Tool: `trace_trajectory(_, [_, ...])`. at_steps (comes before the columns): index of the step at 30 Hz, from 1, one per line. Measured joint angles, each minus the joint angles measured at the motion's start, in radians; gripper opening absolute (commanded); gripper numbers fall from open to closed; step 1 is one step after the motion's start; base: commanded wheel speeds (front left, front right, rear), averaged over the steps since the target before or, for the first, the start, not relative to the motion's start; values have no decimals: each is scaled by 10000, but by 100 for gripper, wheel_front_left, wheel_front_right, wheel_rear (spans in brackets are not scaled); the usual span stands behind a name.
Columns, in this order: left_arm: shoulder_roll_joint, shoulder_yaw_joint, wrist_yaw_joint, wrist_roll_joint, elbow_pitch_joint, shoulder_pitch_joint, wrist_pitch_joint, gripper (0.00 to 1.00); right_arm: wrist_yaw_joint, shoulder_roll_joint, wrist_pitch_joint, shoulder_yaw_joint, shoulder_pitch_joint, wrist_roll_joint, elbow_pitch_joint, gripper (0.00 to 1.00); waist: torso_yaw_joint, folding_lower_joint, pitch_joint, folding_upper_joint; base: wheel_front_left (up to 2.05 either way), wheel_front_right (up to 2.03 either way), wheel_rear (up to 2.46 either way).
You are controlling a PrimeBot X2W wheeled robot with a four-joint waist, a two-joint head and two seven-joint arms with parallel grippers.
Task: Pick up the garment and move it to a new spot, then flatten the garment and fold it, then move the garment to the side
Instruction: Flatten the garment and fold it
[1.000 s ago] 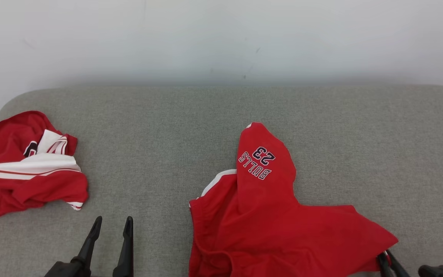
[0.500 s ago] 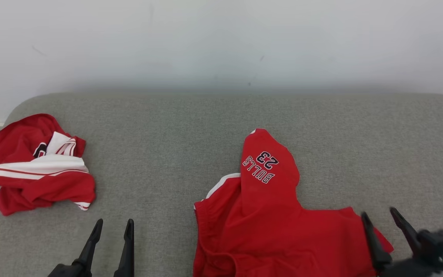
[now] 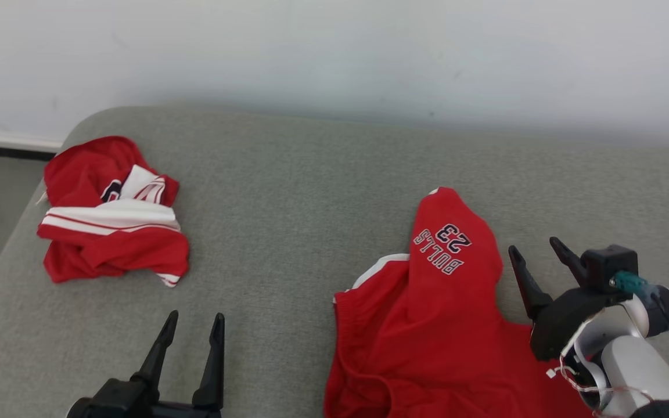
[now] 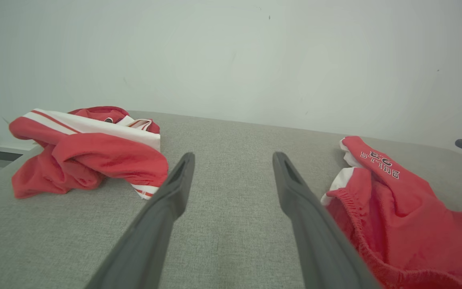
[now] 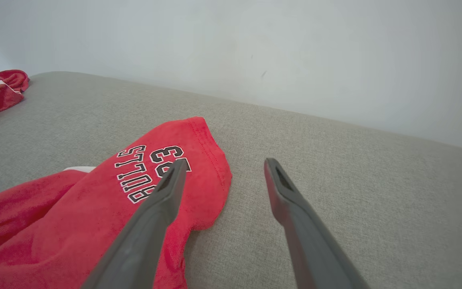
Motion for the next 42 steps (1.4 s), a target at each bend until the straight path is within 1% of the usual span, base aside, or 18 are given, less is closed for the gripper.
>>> trace_trajectory(4, [-31, -232, 0, -81, 105, -227, 0, 100, 0, -19, -100, 35, -862, -12, 1526, 100, 434, 1, 203, 1, 0, 0, 0])
trace_trajectory(5, [-38, -309, 0, -104, 140, -327, 0, 100, 0, -8, -132, 65, -1210, -10, 2243, 100, 647, 0, 307, 0, 0, 0, 0])
trace_trajectory(11, [-59, -522, 0, -213, 207, -558, 0, 100, 0, 98, -150, 105, -2046, 196, 4192, 100, 1180, 1, 671, 0, 0, 0, 0])
trace_trajectory(12, [-67, -550, 0, -222, 226, -586, 0, 100, 0, 113, -146, 134, -2138, 199, 4454, 97, 1245, 1, 734, 0, 0, 0, 0])
trace_trajectory(13, [-75, -568, 0, -224, 247, -634, 0, 100, 0, 146, -140, 151, -2227, 251, 4688, 37, 1304, 1, 793, 1, 0, 0, 0])
trace_trajectory(14, [-88, -568, 0, -224, 253, -686, 0, 100, 0, 192, -159, 222, -2301, 324, 4844, 13, 1358, 1, 849, 1, 0, 0, 0])
trace_trajectory(15, [-102, -568, 0, -232, 257, -709, 0, 100, 0, 261, -299, 244, -2374, 412, 4943, 13, 1400, 1, 901, 1, 0, 0, 0])
trace_trajectory(16, [-121, -554, 2, -240, 270, -709, 0, 100, 0, 311, -445, 293, -2451, 489, 5003, 0, 1428, 1, 948, 1, 0, 0, 0])
trace_trajectory(22, [-159, -514, 0, -247, 318, -709, 0, 100, 0, 127, -1772, 529, -3021, 662, 4945, 0, 1278, 1, 1003, 1, 0, 0, 0])
trace_trajectory(25, [-192, -554, 0, -247, 330, -710, 0, 100, 0, 36, -2105, 598, -3285, 982, 4692, 0, 1183, 1, 983, 1, 0, 0, 0])
trace_trajectory(30, [-230, -662, 0, -251, 349, -746, 0, 100, 0, -54, -2098, 803, -3824, 1110, 4679, 0, 1193, 1, 1016, 1, 0, 0, 0])
trace_trajectory(34, [-288, -746, 0, -270, 387, -875, 0, 100, 0, 65, -1825, 930, -4533, 1101, 5227, 0, 1255, 1, 1100, 1, 0, 0, 0])
trace_trajectory(35, [-299, -752, 0, -278, 391, -882, 0, 100, 0, 115, -1703, 965, -4682, 1072, 5463, 44, 1268, 1, 1122, 1, 0, 0, 0])
trace_trajectory(36, [-305, -763, 0, -282, 414, -882, 0, 100, 0, 153, -1628, 1009, -4784, 989, 5705, 100, 1284, 1, 1137, 1, 0, 0, 0])
trace_trajectory(42, [-326, -711, 2, -293, 483, -885, 0, 100, 0, 376, -1946, 1244, -4941, 943, 6389, 100, 1223, -1, 1077, 1, 0, 0, 0])
